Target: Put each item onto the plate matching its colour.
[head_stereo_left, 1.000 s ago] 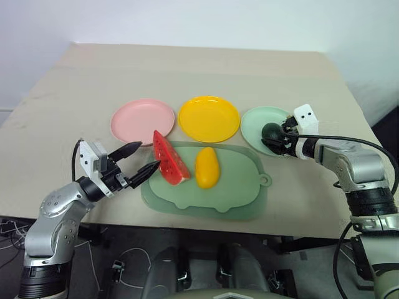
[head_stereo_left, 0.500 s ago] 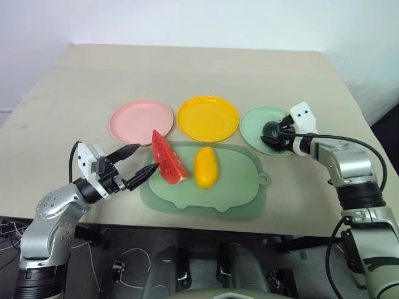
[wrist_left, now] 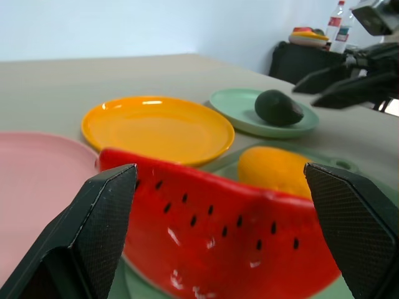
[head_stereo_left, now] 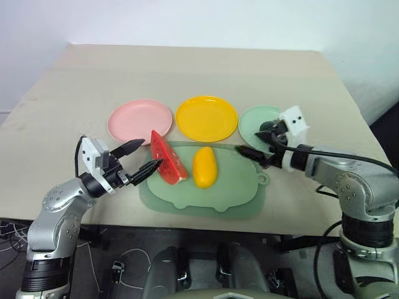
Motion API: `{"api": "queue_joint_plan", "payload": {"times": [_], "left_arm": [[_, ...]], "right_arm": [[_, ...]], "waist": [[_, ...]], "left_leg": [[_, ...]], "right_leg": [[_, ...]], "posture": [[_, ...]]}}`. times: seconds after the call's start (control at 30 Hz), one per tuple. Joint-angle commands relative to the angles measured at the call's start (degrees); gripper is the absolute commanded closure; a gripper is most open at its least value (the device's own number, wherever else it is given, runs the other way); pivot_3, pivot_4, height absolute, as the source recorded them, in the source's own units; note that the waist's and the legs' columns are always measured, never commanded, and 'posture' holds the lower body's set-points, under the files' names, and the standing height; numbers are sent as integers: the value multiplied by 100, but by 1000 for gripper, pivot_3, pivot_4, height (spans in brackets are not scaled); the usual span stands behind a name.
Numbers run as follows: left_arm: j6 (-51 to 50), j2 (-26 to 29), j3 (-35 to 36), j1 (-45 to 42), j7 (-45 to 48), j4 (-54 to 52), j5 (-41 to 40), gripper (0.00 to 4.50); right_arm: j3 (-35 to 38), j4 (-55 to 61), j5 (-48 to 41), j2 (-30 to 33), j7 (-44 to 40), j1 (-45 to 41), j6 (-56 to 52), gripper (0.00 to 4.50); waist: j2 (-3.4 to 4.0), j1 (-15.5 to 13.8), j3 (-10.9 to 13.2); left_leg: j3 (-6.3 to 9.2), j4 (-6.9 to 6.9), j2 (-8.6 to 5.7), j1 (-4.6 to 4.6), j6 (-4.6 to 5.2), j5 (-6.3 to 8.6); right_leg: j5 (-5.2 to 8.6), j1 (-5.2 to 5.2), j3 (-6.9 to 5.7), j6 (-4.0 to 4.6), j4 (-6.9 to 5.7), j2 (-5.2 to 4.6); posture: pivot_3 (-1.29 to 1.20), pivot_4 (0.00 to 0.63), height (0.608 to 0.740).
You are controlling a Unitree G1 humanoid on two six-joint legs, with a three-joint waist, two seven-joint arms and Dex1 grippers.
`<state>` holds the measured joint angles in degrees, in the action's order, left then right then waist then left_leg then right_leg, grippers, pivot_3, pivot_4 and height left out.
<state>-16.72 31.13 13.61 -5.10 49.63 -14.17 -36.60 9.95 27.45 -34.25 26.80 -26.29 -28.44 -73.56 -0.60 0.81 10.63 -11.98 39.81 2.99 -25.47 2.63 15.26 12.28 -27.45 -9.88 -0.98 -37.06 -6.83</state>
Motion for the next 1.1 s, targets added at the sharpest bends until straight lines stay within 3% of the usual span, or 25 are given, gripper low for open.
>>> {"api": "queue_joint_plan", "payload": {"times": [0.03, 0.53, 0.67, 1.1], "left_arm": [[80, 19, 38, -76, 16, -36, -1, 0], [-257, 205, 138, -61, -13, -296, -228, 0], [-238, 168, 100, -74, -72, -308, -193, 0], [-109, 48, 79, -104, -248, -304, -70, 0]], "right_arm": [[335, 227, -274, -510, 438, -137, -439, 14], [366, 95, -223, -2323, 1607, -623, -1887, 14], [109, 31, -260, -2437, 1781, -601, -1894, 14], [-824, -331, -199, -1924, 1820, -791, -1894, 14]], "waist": [[-1, -5, -1], [2, 24, 0], [2, 23, -1], [0, 36, -1]], "left_leg": [[0, 0, 0, 0, 0, 0], [-12, -18, 0, -1, -3, -1], [-20, -24, -3, -2, -3, -1], [-34, -54, -4, 0, -21, -12]], "right_leg": [[0, 2, 0, 0, 1, 0], [-7, -14, 9, -10, 0, 3], [-7, -18, 14, -10, 3, 2], [-8, -42, 26, -12, 1, 7]], "posture": [[0, 150, 696], [0, 150, 696], [0, 150, 696], [0, 150, 696]]}}
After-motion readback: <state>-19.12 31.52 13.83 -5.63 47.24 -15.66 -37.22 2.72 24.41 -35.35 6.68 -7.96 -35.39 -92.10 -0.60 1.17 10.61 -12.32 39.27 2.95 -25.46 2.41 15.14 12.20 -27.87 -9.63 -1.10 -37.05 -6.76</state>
